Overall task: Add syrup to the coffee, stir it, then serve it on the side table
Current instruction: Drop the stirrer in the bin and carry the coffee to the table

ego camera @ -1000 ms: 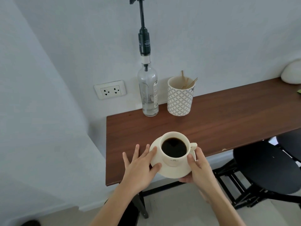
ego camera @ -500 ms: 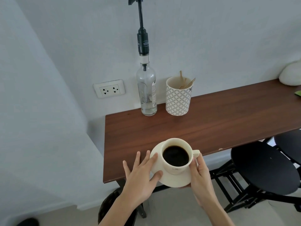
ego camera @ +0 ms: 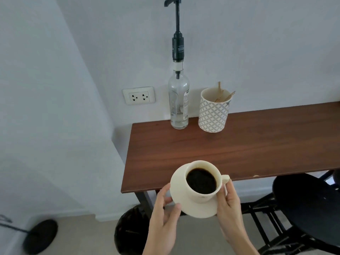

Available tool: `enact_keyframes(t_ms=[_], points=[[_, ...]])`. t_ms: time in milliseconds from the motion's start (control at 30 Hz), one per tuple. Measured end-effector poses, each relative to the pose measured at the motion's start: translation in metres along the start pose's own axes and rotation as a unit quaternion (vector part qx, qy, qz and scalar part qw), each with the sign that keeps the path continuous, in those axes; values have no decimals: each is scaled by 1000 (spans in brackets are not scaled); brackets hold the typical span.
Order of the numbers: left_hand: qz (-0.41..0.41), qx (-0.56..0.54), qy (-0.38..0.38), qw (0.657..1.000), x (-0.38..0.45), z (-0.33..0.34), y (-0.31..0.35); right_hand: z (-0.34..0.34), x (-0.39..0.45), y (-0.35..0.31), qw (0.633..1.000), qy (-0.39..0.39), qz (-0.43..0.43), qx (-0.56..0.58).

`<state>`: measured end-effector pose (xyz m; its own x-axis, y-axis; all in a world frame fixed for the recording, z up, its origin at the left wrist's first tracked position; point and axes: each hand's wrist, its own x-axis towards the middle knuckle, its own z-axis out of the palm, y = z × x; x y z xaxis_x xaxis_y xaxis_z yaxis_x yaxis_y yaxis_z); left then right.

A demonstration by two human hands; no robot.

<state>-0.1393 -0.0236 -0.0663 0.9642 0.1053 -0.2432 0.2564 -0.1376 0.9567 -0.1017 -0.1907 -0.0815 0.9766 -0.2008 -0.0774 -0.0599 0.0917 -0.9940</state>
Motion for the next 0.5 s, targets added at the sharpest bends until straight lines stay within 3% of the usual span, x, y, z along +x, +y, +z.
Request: enact_keyframes(t_ms=[100, 333, 500], points=[[-27, -89, -34, 995, 2, 1, -4, -4, -3, 1, 1000, -23, 1, -3], [-28, -174, -17, 984, -10, -10, -10, -7, -11, -2, 995, -91, -7, -31], [-35, -207, 40, 977, -38, -22, -14, 6, -22, -7, 986, -164, -11, -39]])
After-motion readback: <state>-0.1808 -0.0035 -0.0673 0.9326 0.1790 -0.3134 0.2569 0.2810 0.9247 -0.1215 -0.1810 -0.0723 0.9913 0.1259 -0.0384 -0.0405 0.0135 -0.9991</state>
